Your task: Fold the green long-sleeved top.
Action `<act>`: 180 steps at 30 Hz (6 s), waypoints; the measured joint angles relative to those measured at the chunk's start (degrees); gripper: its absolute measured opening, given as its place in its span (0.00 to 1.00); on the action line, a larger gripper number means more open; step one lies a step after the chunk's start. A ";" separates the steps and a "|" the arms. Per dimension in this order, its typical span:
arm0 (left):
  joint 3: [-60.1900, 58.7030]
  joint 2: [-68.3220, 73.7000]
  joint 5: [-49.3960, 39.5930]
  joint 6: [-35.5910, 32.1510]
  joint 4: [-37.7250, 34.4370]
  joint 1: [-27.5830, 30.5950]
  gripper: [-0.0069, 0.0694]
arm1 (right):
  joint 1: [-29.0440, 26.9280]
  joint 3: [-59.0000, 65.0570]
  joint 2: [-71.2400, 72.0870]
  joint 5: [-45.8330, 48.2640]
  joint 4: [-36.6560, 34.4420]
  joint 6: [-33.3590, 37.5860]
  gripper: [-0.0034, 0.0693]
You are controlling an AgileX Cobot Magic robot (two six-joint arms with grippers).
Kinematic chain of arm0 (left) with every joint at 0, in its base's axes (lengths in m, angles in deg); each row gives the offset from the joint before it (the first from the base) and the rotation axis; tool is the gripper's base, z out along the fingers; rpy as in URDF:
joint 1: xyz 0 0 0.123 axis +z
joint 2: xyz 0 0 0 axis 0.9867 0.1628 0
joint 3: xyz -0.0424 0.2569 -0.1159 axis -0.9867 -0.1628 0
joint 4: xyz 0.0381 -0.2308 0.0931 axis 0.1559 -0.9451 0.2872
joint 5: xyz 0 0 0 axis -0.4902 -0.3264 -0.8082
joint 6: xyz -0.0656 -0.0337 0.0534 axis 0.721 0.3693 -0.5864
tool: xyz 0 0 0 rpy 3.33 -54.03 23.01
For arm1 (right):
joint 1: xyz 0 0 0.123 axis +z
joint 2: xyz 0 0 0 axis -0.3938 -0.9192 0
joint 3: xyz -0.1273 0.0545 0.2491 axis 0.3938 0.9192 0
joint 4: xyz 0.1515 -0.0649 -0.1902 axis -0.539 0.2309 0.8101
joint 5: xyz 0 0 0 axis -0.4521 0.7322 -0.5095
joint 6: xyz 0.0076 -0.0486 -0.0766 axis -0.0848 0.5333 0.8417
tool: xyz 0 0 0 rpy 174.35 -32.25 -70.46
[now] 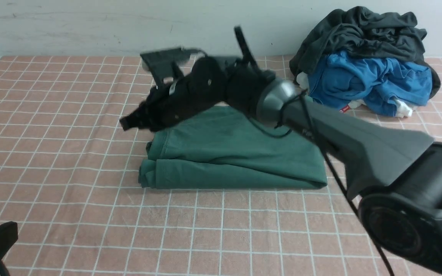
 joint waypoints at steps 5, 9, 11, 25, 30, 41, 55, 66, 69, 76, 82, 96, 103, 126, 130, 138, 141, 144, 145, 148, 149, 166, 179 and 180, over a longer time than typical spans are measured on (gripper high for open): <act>-1.29 -4.79 0.68 -1.40 -0.12 0.00 0.29 | -0.13 -2.04 5.09 8.53 9.42 0.25 0.03; -2.47 -6.75 2.60 -1.73 -0.23 0.00 0.29 | -0.07 0.99 2.99 11.58 10.63 -1.98 0.03; -2.76 -7.34 3.71 -1.78 -0.32 0.00 0.29 | 0.32 3.73 0.59 11.74 9.79 -2.42 0.03; -2.82 -7.39 5.17 -2.03 -0.13 0.00 0.29 | 0.67 0.87 22.37 18.56 11.79 4.34 0.03; -2.82 -7.39 5.17 -2.03 -0.13 0.00 0.29 | 0.15 7.94 43.23 23.24 21.81 2.35 0.03; -2.82 -7.41 5.17 -2.03 -0.13 0.00 0.29 | -0.86 74.61 79.84 -11.41 27.59 -8.61 0.03; -2.82 -7.41 5.17 -2.03 -0.13 0.00 0.29 | -4.62 118.00 95.13 -45.80 35.15 -25.47 0.03; -2.82 -7.41 5.17 -2.03 -0.32 0.00 0.29 | -4.91 129.88 101.49 -39.82 35.16 -25.47 0.03; -2.82 -7.41 5.17 -2.03 -0.32 0.00 0.29 | -8.40 134.65 113.73 -37.27 32.03 -25.47 0.03; -2.82 -7.41 5.17 -2.03 -0.32 0.00 0.29 | -24.56 134.65 137.05 -27.19 22.81 -20.53 0.03; -2.82 -7.48 5.21 -2.03 -0.34 0.00 0.29 | -35.59 134.65 138.48 -26.68 20.76 -12.95 0.03; -2.82 -7.48 5.21 -2.03 -0.59 0.00 0.29 | -42.41 134.60 138.48 -26.23 20.35 -9.76 0.03; -6.80 -9.92 8.13 -2.03 -1.51 -0.10 0.29 | -42.41 134.60 138.48 -26.16 20.35 -9.63 0.03; -25.68 -21.14 12.92 2.95 7.13 -0.15 0.24 | -42.41 134.60 138.48 -26.02 20.35 -9.59 0.03; -25.68 -21.14 12.92 3.05 7.13 -0.15 0.12 | -42.41 134.60 138.48 -26.02 20.35 -9.59 0.03; -25.68 -21.14 13.10 3.16 6.71 -0.15 0.09 | -42.41 134.60 138.48 -26.02 20.35 -9.59 0.03; -25.68 -21.14 13.11 3.16 6.71 -0.15 0.09 | -42.41 134.60 138.48 -26.02 20.35 -9.59 0.03; -25.68 -21.14 13.11 3.16 6.71 -0.15 0.09 | -42.41 134.60 138.48 -26.02 20.35 -9.59 0.03; -25.68 -21.14 13.11 3.16 6.71 -0.15 0.09 | -42.41 134.60 138.48 -26.02 20.35 -9.59 0.03; -25.68 -21.14 13.16 3.16 6.71 -0.15 0.09 | -42.41 134.60 138.48 -26.02 20.35 -9.59 0.03; -25.68 -21.14 13.16 3.16 6.71 -0.15 0.09 | -42.41 134.60 138.48 -26.02 20.35 -9.59 0.03; -25.68 -21.14 13.16 3.16 6.71 -0.15 0.09 | -42.41 134.60 138.48 -26.02 20.35 -9.59 0.03; -25.68 -21.14 13.16 3.16 6.71 -0.15 0.09 | -42.41 134.60 138.48 -26.02 20.35 -9.59 0.03; -25.68 -21.14 13.16 3.16 6.71 -0.15 0.09 | -42.41 134.60 138.48 -26.02 20.35 -9.59 0.03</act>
